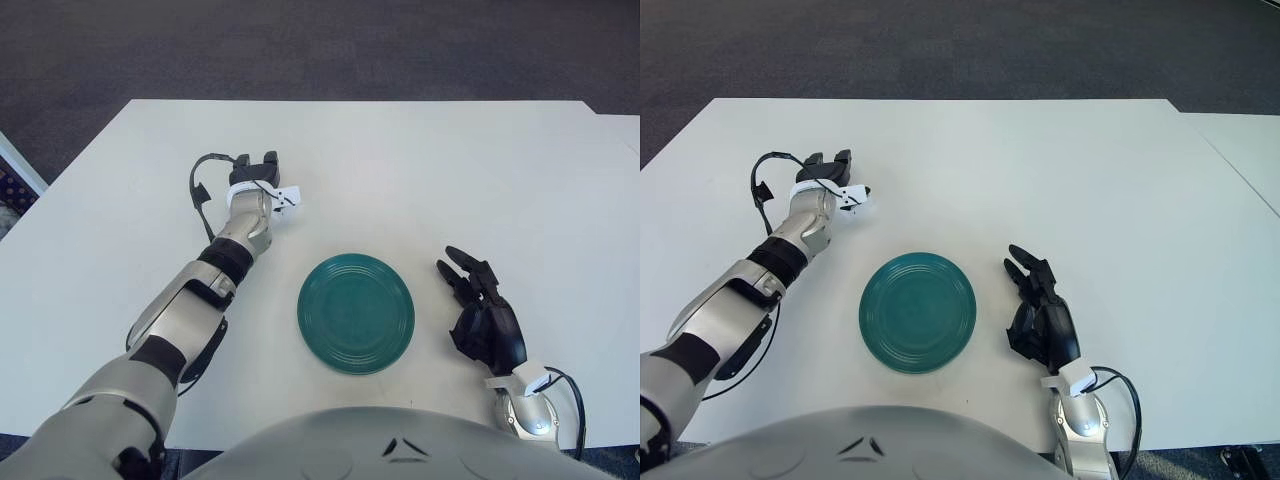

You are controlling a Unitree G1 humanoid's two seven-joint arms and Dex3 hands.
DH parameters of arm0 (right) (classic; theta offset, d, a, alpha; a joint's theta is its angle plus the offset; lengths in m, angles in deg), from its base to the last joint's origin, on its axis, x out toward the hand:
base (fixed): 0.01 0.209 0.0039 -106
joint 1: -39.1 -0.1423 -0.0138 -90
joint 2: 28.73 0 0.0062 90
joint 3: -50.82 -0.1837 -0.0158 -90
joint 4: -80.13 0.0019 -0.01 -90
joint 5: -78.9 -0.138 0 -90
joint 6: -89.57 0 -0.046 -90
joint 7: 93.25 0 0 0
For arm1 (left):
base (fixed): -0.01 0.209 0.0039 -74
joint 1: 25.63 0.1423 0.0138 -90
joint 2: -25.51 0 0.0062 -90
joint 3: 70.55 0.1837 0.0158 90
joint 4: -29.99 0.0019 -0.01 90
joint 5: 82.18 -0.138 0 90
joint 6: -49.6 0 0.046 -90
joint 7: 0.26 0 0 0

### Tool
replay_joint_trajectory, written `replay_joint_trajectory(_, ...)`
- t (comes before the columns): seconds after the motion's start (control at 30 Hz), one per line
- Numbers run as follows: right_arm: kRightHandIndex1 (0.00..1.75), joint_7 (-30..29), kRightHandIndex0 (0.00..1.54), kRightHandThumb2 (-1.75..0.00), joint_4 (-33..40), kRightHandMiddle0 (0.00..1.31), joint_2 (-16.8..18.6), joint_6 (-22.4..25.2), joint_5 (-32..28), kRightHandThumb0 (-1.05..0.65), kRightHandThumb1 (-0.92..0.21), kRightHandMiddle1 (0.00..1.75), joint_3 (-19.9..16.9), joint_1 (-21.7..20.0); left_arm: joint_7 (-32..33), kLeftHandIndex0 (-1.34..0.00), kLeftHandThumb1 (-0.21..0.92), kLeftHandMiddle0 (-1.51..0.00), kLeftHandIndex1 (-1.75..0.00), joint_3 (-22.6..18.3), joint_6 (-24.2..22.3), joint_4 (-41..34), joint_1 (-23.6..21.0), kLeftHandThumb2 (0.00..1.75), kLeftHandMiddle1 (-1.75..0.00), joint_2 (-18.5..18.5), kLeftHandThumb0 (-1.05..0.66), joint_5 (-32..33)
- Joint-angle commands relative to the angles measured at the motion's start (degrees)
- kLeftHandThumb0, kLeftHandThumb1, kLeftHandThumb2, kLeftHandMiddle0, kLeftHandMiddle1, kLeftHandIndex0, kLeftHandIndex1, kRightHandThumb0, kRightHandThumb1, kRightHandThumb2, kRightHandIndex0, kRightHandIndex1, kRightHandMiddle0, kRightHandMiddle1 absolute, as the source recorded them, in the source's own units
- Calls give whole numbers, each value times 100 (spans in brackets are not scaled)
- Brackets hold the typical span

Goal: Put the charger into the plate.

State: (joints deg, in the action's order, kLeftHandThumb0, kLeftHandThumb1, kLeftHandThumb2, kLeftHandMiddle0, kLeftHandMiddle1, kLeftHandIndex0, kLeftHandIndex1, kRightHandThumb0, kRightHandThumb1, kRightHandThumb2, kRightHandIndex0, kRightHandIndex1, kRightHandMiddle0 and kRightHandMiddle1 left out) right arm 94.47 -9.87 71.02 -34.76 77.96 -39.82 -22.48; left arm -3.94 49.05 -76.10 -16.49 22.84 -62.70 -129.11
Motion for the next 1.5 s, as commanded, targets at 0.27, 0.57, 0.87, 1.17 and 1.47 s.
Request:
replay_joint_trajectory(0.27, 2, -273, 41, -117, -252, 5, 47, 73, 511, -105, -92, 66, 40, 51, -177, 0, 92, -1, 0, 54, -4, 223, -369, 84, 0, 6, -105, 25)
replay_joint_trajectory(0.57, 1, -155, 41, -118, -142, 4, -11, 217, 363, -103, -92, 65, 121, 37, -298, 0, 92, -1, 0, 111, -81, 322, -450, 86, 0, 51, -105, 35)
replay_joint_trajectory(0.87, 3, -432, 46, -120, -283, 9, -34, -97, 739, -103, -92, 67, -21, 81, -448, 0, 92, -1, 0, 150, -237, 319, -438, 86, 0, 107, -105, 35)
replay_joint_trajectory(1.17, 3, -758, 49, -122, -160, 13, -18, -36, 1203, -105, -92, 68, -11, 127, -461, -1, 92, 0, -1, 126, -328, 345, -402, 86, 0, 196, -105, 143)
replay_joint_trajectory(1.47, 2, -447, 49, -121, -66, 15, -4, 163, 537, -105, -92, 68, 88, 202, -1273, -5, 92, 0, -3, 465, -948, -849, 1, 89, 0, 70, -105, -133)
